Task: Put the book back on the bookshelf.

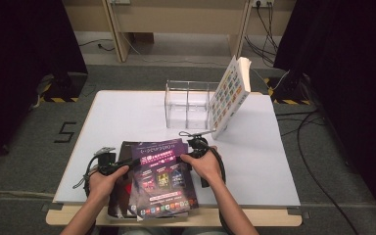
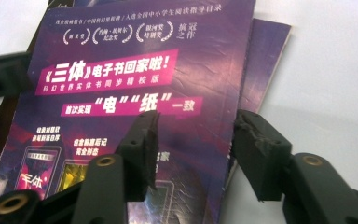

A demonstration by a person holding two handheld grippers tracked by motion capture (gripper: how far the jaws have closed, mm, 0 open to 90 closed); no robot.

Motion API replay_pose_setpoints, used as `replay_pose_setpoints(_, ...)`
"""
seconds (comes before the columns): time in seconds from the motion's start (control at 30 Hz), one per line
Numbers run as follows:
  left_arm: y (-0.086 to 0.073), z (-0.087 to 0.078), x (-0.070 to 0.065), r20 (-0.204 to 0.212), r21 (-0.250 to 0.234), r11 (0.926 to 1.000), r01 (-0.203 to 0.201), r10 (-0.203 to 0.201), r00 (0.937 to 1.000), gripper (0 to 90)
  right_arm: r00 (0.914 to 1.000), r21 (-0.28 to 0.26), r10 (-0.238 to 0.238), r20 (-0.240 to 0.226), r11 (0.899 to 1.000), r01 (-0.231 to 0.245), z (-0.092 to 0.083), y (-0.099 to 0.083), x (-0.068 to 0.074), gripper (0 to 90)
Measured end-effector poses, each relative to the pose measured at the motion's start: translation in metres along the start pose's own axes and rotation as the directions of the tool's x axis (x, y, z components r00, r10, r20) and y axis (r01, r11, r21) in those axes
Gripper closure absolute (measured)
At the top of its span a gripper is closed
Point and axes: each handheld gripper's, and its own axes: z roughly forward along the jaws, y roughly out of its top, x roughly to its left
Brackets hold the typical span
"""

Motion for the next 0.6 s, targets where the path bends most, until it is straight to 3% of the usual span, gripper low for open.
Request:
replay_pose_setpoints(0.23, 0.0030, 0.0013, 0.0033, -0.026, 0.024, 0.9995, 0.020, -0.020, 0.9995, 71.1, 0.9999, 0.001, -0.010, 0.006, 1.000, 0.010, -0.0005, -0.0012, 0.0000, 53.5)
replay_pose_setpoints(0.3, 0.0045, 0.0022, 0.0040, -0.010, 0.015, 0.9994, 0.030, -0.029, 0.9995, 74.0, 1.0000, 0.005, -0.004, 0.009, 1.000, 0.004, -0.0010, -0.0008, -0.0003, 53.0)
replay_pose_setpoints(0.6, 0.0071, 0.0091, 0.0009, -0.008, 0.026, 0.9995, 0.018, -0.018, 0.9998, 74.4, 0.9995, 0.016, 0.029, 0.011, 0.999, -0.029, -0.0002, -0.0033, -0.0090, 49.7)
